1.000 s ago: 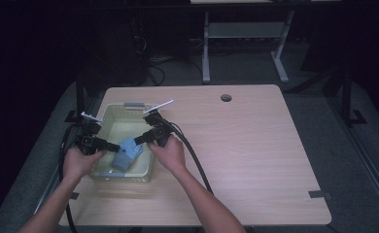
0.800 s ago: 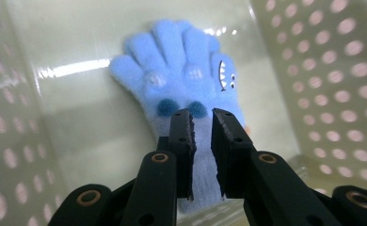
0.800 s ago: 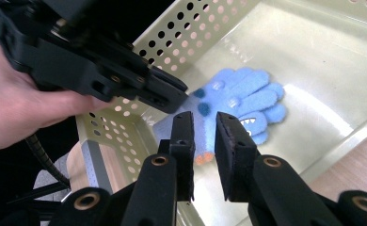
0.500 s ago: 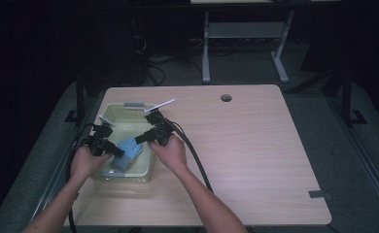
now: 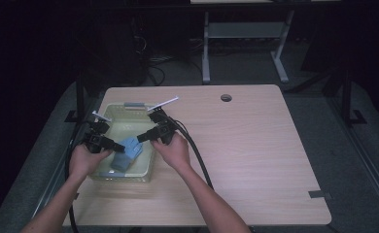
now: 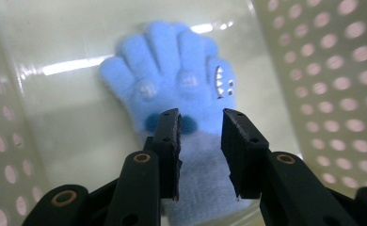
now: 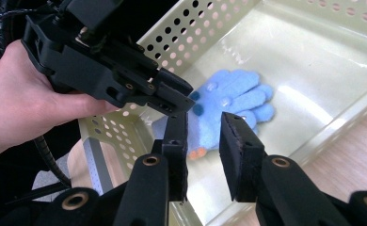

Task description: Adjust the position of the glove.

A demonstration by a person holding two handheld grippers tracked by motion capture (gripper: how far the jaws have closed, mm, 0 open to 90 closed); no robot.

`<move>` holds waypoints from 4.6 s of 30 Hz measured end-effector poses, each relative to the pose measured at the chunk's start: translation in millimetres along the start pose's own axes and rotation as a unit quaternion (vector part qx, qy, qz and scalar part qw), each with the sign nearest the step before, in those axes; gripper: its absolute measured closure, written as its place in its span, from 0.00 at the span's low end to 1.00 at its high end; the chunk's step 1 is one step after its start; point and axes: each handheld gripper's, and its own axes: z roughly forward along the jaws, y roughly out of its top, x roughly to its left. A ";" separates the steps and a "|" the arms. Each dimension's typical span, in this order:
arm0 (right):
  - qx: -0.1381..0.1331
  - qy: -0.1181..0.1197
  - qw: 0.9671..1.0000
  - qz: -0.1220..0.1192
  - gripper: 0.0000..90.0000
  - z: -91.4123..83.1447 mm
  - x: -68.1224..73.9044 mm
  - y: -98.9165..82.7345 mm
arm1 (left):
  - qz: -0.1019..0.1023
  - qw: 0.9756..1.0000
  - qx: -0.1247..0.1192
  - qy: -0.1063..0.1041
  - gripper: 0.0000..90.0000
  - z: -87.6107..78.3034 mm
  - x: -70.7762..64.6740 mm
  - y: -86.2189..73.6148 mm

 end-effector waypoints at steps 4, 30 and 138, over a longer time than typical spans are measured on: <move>-0.006 -0.002 1.000 -0.002 0.78 -5.7 -2.2 0.8 | -0.002 1.000 -0.014 -0.008 0.72 -5.4 0.5 0.1; -0.033 -0.014 0.999 0.015 0.57 -53.6 -25.1 -7.5 | -0.002 0.993 -0.078 -0.085 0.48 -19.4 -18.9 6.3; -0.082 -0.110 0.984 0.111 0.32 -198.6 -136.8 -127.3 | 0.062 0.969 -0.117 -0.208 0.29 44.4 -159.5 47.3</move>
